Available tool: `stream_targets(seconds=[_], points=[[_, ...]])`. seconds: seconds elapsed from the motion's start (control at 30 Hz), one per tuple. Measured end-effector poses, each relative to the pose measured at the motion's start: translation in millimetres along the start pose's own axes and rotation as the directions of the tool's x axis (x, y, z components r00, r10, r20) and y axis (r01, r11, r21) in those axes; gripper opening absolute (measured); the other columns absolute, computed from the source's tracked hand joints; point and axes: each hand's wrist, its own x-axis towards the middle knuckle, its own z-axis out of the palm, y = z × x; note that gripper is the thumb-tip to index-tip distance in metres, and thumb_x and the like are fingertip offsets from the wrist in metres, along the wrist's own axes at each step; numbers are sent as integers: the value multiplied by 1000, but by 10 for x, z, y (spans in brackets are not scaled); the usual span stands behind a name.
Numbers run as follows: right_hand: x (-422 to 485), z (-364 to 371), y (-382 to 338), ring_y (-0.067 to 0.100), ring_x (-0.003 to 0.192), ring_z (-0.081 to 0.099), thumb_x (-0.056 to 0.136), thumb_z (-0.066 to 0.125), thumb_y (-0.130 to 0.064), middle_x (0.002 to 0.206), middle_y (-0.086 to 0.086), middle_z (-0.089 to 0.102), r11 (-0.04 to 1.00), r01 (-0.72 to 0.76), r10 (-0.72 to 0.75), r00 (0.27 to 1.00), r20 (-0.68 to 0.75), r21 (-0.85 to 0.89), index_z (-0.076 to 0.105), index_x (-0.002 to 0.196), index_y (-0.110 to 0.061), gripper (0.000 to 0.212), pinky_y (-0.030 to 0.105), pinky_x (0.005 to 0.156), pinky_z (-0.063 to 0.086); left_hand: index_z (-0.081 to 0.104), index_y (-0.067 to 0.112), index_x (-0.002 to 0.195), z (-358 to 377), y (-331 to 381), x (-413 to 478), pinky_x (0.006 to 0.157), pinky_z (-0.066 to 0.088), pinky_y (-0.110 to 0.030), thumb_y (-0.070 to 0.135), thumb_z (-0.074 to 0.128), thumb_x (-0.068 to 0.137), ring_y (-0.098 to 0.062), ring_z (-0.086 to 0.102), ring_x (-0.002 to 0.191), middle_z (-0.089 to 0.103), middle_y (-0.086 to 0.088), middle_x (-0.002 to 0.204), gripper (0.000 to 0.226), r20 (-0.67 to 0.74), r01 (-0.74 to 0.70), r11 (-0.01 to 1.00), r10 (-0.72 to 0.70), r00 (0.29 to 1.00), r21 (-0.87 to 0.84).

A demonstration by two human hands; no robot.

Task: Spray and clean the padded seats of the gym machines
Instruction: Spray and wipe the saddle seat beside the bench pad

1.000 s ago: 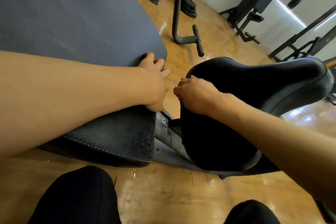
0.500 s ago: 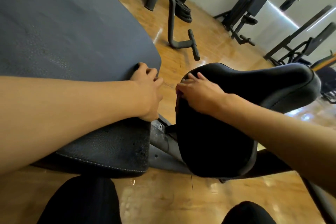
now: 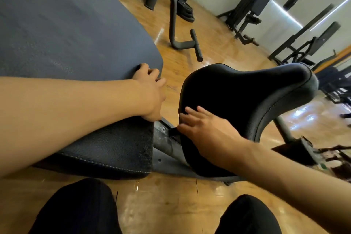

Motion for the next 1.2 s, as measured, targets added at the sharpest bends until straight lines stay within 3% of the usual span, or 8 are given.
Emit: stream_targets(seconds=[0.2,0.33,0.47,0.6,0.83,1.07,1.13,1.2], points=[[-439,90,-35,26,142,43,84,36,-23,142,5,58,996,84,-84,994,-76,-3,66,127,-25,52,46,118,26,36,27,154,-2,18,-13,115,22,-58,69,30,99,-43,17,145,18,-14,162,69,-2,6,1000,-6,1000,7],[198,-332,563,25,147,30,99,39,-19,150,4,47,984,-167,158,977,-145,-53,54,138,-24,42,40,122,15,36,30,154,6,7,-4,115,22,-59,69,29,99,-43,17,146,19,-15,162,68,-19,-3,1000,3,1000,4],[874,-666,1204,31,127,49,104,45,-21,130,10,58,906,-424,424,906,-20,-5,57,131,-18,30,46,113,32,41,31,150,57,-16,22,110,24,-56,70,28,98,-41,22,141,23,-14,158,66,-49,-9,999,11,999,31],[708,-669,1161,30,100,61,103,46,-23,110,9,60,899,-439,437,897,-64,-8,58,126,-17,27,42,83,55,41,32,150,62,-19,42,109,24,-55,72,28,97,-39,22,140,23,-13,158,67,-58,-9,1000,10,998,26],[-825,106,288,37,141,41,87,56,-16,145,17,53,989,-144,124,904,-409,-18,55,141,-13,54,50,120,26,38,33,151,57,-19,25,112,21,-55,73,27,97,-40,18,144,20,-11,160,68,-66,-16,1000,15,998,-13],[-722,-408,1039,31,152,21,91,45,-21,153,14,44,921,-386,308,803,-511,-53,52,142,-22,52,54,122,-9,34,30,151,93,2,-16,111,21,-56,74,22,96,-39,20,141,19,-13,159,72,-139,4,1000,-7,990,-15],[-574,-555,1233,31,142,41,91,46,-18,136,13,59,889,-458,384,769,-512,-22,60,132,-22,44,56,123,-2,37,30,147,156,15,13,111,22,-56,74,20,94,-38,24,138,22,-14,157,71,-181,14,999,-19,983,-29],[-474,-546,1299,34,115,60,95,49,-16,119,13,64,875,-484,410,756,-511,-14,64,122,-19,31,54,117,28,46,28,140,223,18,36,108,27,-56,72,20,92,-38,33,130,33,-14,148,70,-248,18,998,-33,968,-63]])
